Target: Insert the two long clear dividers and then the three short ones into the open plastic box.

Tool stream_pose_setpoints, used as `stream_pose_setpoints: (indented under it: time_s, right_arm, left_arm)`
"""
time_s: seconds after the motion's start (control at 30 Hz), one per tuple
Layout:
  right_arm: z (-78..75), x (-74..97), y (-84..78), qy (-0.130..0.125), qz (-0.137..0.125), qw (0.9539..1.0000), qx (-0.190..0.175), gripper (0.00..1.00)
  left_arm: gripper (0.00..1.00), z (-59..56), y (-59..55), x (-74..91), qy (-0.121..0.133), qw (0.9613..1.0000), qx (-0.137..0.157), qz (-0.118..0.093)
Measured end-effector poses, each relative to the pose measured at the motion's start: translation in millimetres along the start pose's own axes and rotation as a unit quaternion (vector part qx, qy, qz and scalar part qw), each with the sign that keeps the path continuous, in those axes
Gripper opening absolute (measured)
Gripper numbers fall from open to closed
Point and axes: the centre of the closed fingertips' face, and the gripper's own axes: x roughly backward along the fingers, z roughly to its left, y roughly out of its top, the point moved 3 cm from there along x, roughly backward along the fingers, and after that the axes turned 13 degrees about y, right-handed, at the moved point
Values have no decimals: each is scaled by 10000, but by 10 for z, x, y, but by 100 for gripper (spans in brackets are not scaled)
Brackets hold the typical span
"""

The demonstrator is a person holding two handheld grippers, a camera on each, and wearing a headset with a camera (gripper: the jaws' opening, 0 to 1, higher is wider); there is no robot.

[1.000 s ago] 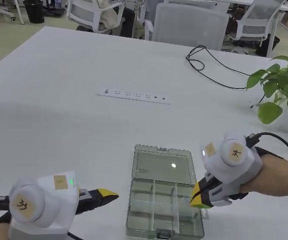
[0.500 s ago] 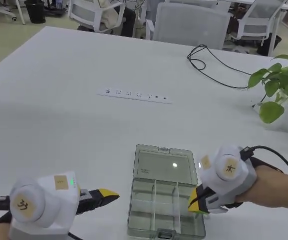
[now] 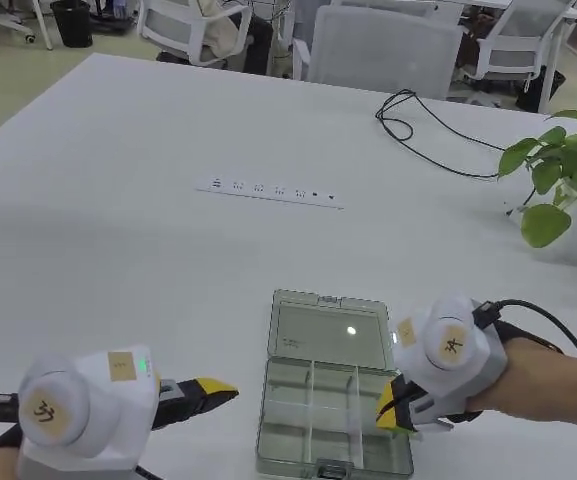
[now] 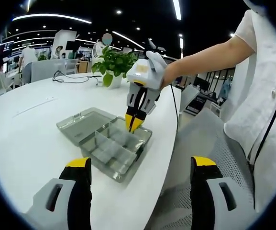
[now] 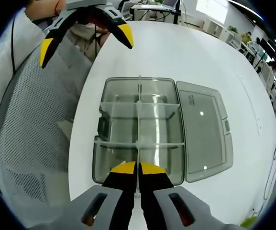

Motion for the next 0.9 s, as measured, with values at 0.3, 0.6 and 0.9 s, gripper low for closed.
stream_pose_setpoints:
  time_s: [0.3,0.6,0.9]
  right_arm:
    - [43,160,8,-174,-195,9996,-54,10]
    - [182,436,-42,-397,-529,9976,-184,18]
    - [365,625,-191,-657,-912,9925,-472,30]
  left_arm:
    - [87,18,1,14,29,10000,-17,-10]
    - [90,34,-11,34,39,10000,-39,1]
    - [94,65,-15,65,51,9999,-92,16]
